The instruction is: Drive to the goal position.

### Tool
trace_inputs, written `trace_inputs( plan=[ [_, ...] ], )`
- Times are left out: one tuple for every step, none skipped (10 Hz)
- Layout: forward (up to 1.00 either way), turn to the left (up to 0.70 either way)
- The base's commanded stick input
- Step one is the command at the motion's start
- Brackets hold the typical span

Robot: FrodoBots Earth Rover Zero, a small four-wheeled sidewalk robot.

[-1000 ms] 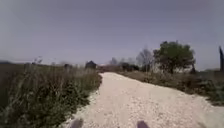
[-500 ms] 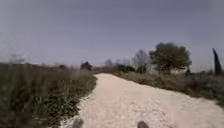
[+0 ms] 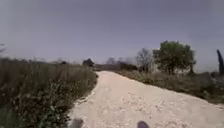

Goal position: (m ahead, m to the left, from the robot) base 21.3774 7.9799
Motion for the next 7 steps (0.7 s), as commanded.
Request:
trace_inputs(
  plan=[
    [0.67, 0.0],
    [0.67, 0.0],
    [0.67, 0.0],
    [0.67, 0.0],
    [0.67, 0.0],
    [0.67, 0.0],
    [0.67, 0.0]
  ],
)
